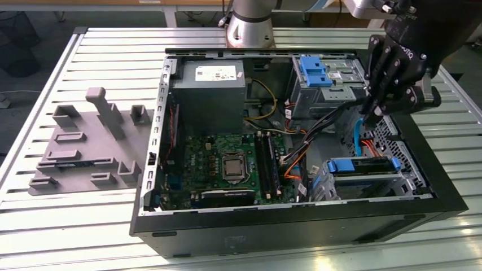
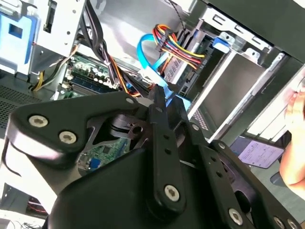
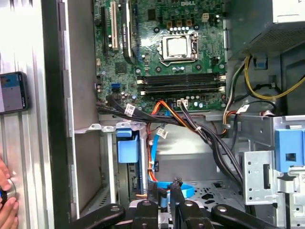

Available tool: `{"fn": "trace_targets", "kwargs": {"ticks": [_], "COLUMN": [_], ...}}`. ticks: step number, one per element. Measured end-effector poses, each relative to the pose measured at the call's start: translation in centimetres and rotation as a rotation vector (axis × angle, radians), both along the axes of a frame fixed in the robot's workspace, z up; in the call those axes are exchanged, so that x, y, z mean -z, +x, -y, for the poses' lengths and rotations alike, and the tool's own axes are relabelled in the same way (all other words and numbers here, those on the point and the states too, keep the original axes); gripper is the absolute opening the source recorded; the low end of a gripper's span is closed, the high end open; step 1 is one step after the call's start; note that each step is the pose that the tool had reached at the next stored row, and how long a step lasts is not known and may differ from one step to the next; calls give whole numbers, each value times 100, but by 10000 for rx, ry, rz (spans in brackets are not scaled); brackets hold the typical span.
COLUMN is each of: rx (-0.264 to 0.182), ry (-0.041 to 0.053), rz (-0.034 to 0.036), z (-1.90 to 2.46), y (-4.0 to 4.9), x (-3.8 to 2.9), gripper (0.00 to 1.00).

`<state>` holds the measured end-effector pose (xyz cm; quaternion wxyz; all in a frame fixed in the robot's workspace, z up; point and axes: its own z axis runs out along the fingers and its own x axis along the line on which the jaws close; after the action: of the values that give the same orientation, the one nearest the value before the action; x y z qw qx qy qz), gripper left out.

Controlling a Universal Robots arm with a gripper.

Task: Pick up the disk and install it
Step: 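Insert the second disk wire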

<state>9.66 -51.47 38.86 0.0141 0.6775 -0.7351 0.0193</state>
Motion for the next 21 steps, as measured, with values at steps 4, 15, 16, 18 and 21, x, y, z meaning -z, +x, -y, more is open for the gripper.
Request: {"fn": "trace_targets", "kwargs": {"ticks": [4, 15, 16, 18, 21], "rx": [2, 10, 10, 11, 9], "ry": [-245, -759, -764, -763, -564], "rz": [0, 0, 0, -1, 2], "z": [-16, -55, -55, -55, -37], "y": [0, 9, 10, 10, 11], "x": [29, 148, 159, 180, 200], "gripper": [25, 24, 17, 17, 16]}}
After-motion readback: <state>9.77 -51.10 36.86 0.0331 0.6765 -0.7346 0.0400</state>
